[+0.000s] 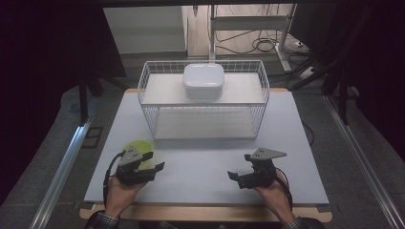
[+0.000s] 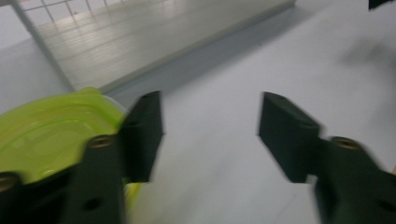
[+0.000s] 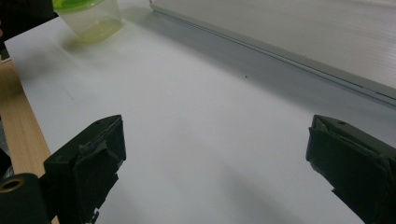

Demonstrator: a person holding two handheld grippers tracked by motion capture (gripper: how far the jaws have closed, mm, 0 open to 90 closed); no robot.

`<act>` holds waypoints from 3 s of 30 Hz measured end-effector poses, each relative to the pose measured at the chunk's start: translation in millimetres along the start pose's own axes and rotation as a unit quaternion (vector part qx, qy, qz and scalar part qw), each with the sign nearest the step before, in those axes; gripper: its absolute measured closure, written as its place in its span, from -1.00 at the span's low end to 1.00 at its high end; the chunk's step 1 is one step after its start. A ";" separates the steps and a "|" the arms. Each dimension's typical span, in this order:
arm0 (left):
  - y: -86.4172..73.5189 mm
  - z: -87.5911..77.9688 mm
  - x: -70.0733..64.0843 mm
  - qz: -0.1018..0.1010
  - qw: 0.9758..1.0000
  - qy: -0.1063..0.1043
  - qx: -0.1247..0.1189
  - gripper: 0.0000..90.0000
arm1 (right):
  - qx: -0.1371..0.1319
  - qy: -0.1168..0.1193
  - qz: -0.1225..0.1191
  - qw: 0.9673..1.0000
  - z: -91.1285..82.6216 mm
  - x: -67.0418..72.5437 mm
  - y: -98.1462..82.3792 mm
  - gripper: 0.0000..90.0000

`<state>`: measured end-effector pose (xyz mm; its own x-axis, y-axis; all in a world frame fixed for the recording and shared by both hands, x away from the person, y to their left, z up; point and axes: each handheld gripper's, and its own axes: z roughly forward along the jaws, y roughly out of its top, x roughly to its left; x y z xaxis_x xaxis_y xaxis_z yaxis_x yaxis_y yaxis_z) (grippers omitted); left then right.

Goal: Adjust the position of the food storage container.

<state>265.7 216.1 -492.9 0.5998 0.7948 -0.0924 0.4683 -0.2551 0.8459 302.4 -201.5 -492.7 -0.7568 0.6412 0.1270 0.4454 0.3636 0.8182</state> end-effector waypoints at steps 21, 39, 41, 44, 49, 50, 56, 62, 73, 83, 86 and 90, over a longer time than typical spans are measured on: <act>-27.4 -37.8 87.5 -0.105 0.983 0.152 -0.010 1.00 | 0.020 0.003 -0.008 1.000 7.1 1.9 -2.2 -0.85; -32.3 -16.8 95.1 -0.124 0.978 0.162 0.041 1.00 | 0.034 0.003 -0.010 0.999 10.9 3.2 -3.4 -0.83; -30.8 -14.6 93.3 -0.122 0.979 0.157 0.040 1.00 | 0.036 0.003 -0.011 0.999 11.6 3.4 -3.6 -0.83; -28.7 -10.8 89.9 -0.122 0.980 0.150 0.041 1.00 | 0.038 0.002 -0.012 0.999 12.4 3.6 -3.9 -0.83; -24.3 -4.0 82.3 -0.117 0.983 0.137 0.043 1.00 | 0.039 0.000 -0.011 0.999 12.3 3.2 -4.0 -0.83; -23.8 -2.8 80.8 -0.116 0.983 0.135 0.042 1.00 | 0.039 0.000 -0.010 0.999 12.6 3.1 -4.1 -0.83; -17.2 7.2 64.4 -0.096 0.988 0.113 0.046 1.00 | 0.042 -0.001 -0.008 0.999 13.3 3.1 -4.5 -0.83; -9.6 19.7 45.8 -0.076 0.992 0.085 0.051 1.00 | 0.043 -0.001 -0.008 0.999 13.8 3.2 -4.7 -0.83; 2.0 39.9 15.7 -0.054 0.996 0.041 0.056 1.00 | 0.044 0.001 -0.008 0.999 15.2 2.9 -5.2 -0.83; -6.4 33.9 27.2 -0.064 0.995 0.026 0.070 1.00 | 0.043 0.000 -0.006 0.999 13.6 2.0 -5.1 -0.83; -11.4 37.1 22.7 -0.041 0.995 -0.002 0.094 1.00 | 0.043 -0.001 -0.007 0.999 13.6 2.2 -5.1 -0.83; -14.8 41.2 13.9 -0.026 0.993 -0.028 0.113 1.00 | 0.043 -0.002 -0.008 0.999 13.7 2.5 -5.1 -0.83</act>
<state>293.8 208.3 -528.3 0.6040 0.7793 -0.1672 0.6293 -0.3375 0.7001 304.7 -192.5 -504.2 -0.7622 0.6375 0.1130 0.4736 0.4301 0.7686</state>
